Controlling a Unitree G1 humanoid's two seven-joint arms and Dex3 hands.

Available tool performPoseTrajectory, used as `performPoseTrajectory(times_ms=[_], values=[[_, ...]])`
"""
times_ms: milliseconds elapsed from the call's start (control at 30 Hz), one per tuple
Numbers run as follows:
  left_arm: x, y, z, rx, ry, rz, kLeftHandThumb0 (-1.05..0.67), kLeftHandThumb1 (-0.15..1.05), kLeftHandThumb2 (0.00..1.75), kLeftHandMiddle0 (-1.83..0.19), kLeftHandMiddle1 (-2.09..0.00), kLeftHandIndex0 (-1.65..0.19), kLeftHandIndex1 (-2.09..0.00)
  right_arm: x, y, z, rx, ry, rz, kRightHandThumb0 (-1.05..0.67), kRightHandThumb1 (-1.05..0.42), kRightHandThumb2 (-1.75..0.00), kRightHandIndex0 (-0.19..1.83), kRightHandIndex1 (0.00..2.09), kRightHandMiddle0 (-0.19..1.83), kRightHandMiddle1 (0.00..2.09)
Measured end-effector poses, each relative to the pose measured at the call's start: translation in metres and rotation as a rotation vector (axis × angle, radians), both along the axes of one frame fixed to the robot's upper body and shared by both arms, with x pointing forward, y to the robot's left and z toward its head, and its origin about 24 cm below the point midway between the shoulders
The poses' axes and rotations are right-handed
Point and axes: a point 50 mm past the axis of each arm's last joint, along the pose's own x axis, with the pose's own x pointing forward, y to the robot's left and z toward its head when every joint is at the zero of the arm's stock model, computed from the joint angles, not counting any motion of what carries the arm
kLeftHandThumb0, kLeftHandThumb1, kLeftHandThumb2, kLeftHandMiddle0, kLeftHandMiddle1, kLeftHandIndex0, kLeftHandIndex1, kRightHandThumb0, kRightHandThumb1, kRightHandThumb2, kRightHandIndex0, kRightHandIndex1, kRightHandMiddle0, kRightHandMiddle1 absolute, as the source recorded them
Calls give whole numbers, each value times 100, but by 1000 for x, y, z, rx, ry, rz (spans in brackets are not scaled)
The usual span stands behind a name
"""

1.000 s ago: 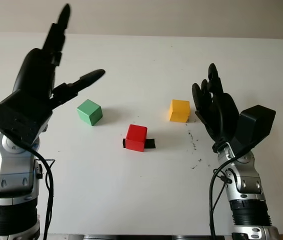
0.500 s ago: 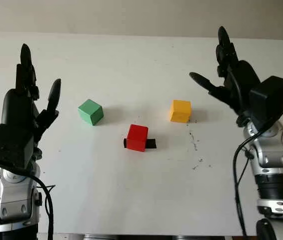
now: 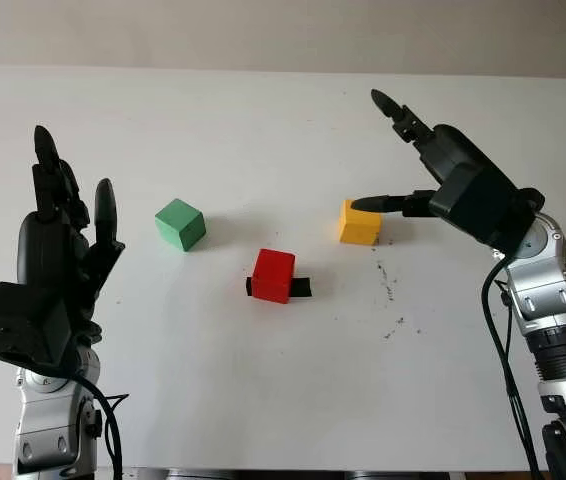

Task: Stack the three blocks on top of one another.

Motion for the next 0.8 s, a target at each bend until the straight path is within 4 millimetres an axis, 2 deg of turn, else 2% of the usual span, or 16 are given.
performPoseTrajectory(times_ms=[100, 267, 467, 800], values=[[0, 0, 0, 1, 1, 2, -66, 105, 57, 19, 0, 19, 0, -1, 2, -2, -52, 21, 22, -70, -81, -5, -8, 5, 3, 7], [1, -3, 2, -3, 8, -2, -62, 105, 56, 19, 0, 19, 0, -1, 6, -6, -110, 29, 49, -64, -81, -5, -7, 5, 20, 13], [1, -5, 4, -5, 14, 0, -62, 105, 54, 19, 0, 19, 0, -1, 7, -8, -125, -2, 61, -58, -80, -5, -6, 6, 30, 14], [-2, -5, 6, 11, 20, 13, -63, 105, 51, 19, 0, 19, 0, 2, 2, -24, -331, -88, 30, -59, -84, -6, 3, 9, 43, 17]])
